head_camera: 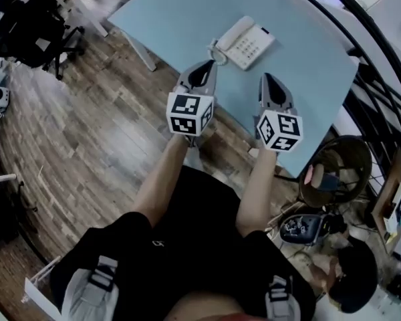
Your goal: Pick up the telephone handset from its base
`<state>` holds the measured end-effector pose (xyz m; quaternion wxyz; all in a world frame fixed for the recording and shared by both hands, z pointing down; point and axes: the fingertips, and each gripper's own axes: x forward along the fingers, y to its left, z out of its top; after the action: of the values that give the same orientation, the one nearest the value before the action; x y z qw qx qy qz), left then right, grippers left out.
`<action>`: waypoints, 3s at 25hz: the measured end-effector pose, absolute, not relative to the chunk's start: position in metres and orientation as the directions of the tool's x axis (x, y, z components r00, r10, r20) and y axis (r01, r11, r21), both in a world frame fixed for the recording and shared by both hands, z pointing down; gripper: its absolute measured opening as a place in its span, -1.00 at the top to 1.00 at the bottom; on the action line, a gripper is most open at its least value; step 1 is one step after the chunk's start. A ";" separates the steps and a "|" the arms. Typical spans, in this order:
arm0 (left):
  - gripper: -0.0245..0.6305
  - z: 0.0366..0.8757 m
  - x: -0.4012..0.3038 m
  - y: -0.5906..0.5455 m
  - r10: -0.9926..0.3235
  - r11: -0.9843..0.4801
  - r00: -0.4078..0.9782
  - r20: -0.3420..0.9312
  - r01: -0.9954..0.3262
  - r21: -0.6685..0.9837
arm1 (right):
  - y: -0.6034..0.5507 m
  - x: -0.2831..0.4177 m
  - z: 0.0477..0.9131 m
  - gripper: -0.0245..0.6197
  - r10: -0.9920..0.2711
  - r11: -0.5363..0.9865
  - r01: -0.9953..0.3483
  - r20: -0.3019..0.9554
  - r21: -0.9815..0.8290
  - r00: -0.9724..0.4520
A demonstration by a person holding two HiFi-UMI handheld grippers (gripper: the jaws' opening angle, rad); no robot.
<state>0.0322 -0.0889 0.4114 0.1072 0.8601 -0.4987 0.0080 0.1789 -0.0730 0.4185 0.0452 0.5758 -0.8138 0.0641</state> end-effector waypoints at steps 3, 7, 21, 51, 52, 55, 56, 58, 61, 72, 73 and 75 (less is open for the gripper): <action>0.93 0.432 0.016 -0.146 -0.853 -0.465 0.497 0.157 -0.862 0.199 | -0.127 0.153 0.442 0.94 -0.915 0.345 -0.938 0.209 -0.032 -0.344; 0.93 0.456 0.002 -0.215 -0.830 -0.473 0.516 0.211 -0.852 0.225 | -0.191 0.120 0.466 0.94 -0.895 0.358 -0.930 0.255 -0.080 -0.366; 0.93 0.492 0.023 -0.311 -0.750 -0.532 0.599 0.279 -0.798 0.283 | -0.273 0.138 0.523 0.90 -0.823 0.305 -0.949 0.480 -0.076 -0.303; 0.93 0.530 0.003 -0.345 -0.783 -0.419 0.519 0.342 -0.847 0.326 | -0.358 0.130 0.607 0.62 -0.731 -0.055 -0.664 0.484 -0.745 -0.482; 0.93 0.527 0.003 -0.346 -0.784 -0.424 0.522 0.337 -0.846 0.324 | -0.360 0.129 0.604 0.65 -0.743 -0.050 -0.654 0.466 -0.754 -0.481; 0.93 0.517 0.004 -0.346 -0.786 -0.437 0.528 0.321 -0.842 0.316 | -0.359 0.123 0.589 0.68 -0.765 0.003 -0.664 0.426 -0.747 -0.483; 0.93 0.513 0.004 -0.345 -0.788 -0.441 0.530 0.315 -0.841 0.312 | -0.357 0.120 0.581 0.69 -0.773 0.029 -0.677 0.413 -0.735 -0.481; 0.93 0.503 0.005 -0.346 -0.791 -0.451 0.534 0.297 -0.839 0.305 | -0.356 0.117 0.557 0.69 -0.800 0.093 -0.705 0.369 -0.703 -0.474; 0.93 0.482 0.005 -0.351 -0.799 -0.473 0.544 0.258 -0.832 0.289 | -0.359 0.111 0.513 0.68 -0.835 0.202 -0.752 0.291 -0.627 -0.467; 0.93 0.372 0.005 -0.362 -0.810 -0.564 0.582 0.067 -0.806 0.182 | -0.345 0.119 0.370 0.68 -0.902 0.393 -0.885 0.083 -0.249 -0.423; 0.93 0.362 0.005 -0.362 -0.810 -0.569 0.584 0.049 -0.804 0.175 | -0.343 0.121 0.358 0.68 -0.908 0.394 -0.891 0.056 -0.227 -0.416; 0.93 0.345 0.006 -0.364 -0.809 -0.578 0.588 0.015 -0.800 0.161 | -0.341 0.126 0.337 0.68 -0.916 0.393 -0.902 0.008 -0.177 -0.401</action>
<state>0.0057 -0.3641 0.3454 0.0754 0.8879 -0.4529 -0.0303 0.1260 -0.3407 0.3370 -0.0452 0.5454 -0.8334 0.0768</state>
